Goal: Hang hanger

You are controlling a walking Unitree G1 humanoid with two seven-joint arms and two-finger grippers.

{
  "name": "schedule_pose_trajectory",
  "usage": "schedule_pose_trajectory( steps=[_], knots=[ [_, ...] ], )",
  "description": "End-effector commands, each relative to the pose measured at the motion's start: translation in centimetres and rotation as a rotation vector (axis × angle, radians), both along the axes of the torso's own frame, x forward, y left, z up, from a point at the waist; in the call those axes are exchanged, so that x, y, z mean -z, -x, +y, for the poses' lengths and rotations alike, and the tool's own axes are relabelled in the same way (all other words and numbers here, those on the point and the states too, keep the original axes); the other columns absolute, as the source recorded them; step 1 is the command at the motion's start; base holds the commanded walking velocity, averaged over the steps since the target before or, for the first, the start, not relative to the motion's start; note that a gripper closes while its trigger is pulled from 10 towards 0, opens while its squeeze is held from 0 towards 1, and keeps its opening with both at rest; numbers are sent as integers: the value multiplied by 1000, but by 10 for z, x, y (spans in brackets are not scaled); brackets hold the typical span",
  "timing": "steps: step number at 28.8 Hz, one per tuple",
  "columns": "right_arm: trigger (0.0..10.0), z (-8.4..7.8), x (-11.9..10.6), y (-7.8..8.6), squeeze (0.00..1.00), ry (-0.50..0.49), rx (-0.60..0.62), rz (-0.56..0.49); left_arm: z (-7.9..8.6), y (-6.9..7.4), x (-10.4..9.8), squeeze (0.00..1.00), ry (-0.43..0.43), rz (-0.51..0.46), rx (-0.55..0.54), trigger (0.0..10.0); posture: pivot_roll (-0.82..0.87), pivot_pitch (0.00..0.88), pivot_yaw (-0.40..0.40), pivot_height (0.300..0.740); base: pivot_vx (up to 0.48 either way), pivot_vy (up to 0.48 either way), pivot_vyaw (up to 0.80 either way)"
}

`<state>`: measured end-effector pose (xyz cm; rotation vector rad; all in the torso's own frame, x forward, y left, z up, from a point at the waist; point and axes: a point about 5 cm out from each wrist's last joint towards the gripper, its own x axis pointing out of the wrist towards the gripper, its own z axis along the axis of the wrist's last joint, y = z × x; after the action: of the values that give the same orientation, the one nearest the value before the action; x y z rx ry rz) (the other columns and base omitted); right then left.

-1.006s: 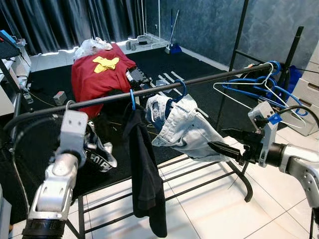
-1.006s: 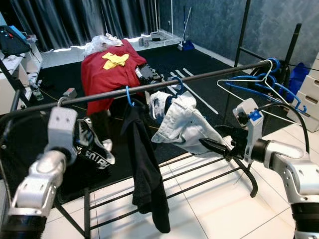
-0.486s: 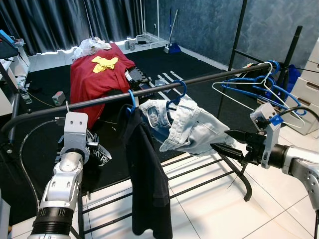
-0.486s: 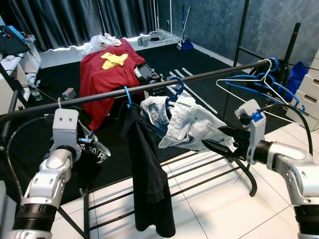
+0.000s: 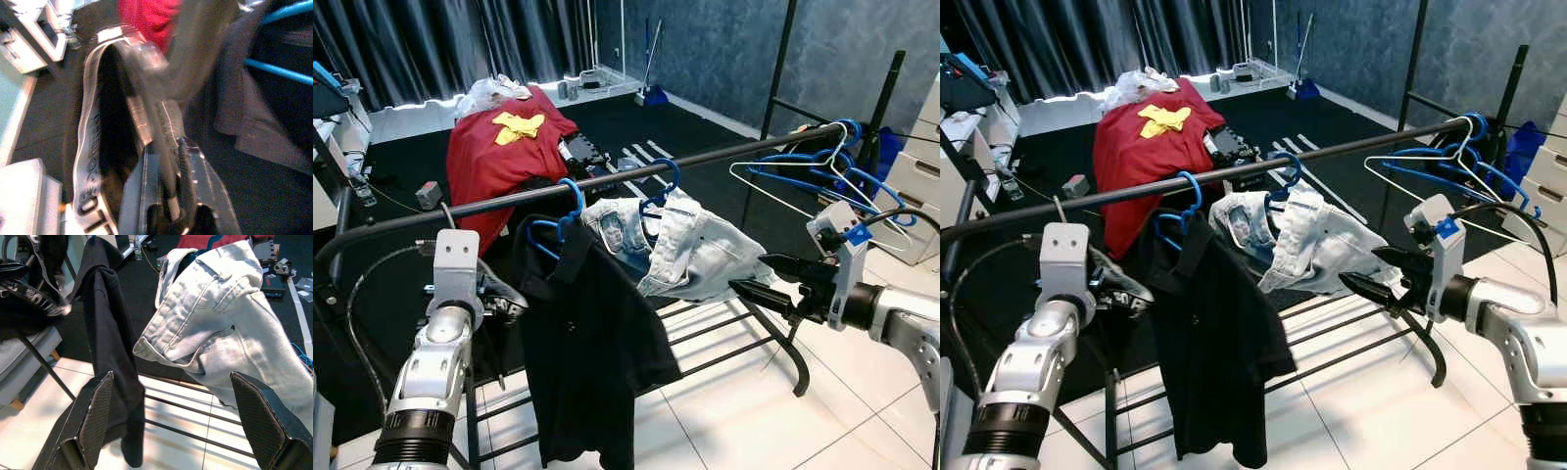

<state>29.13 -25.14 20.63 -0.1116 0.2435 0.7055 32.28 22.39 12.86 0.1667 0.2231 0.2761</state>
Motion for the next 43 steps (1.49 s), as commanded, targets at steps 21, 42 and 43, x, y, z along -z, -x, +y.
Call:
schedule_pose_trajectory(
  steps=[21,42,43],
  knots=[
    [10000,3,-3,-7,0,10,4,-25,26,6,-39,0,-112,-147,123,1333,-249,0,31,740,0,0,0],
    [10000,19,0,-13,0,12,-132,18,39,99,-32,0,28,-139,469,10000,-163,0,-7,740,0,0,0],
    [10000,27,-1,-9,0,-9,-196,31,25,107,-39,0,61,-179,592,10000,-161,0,-9,740,0,0,0]
  ],
)
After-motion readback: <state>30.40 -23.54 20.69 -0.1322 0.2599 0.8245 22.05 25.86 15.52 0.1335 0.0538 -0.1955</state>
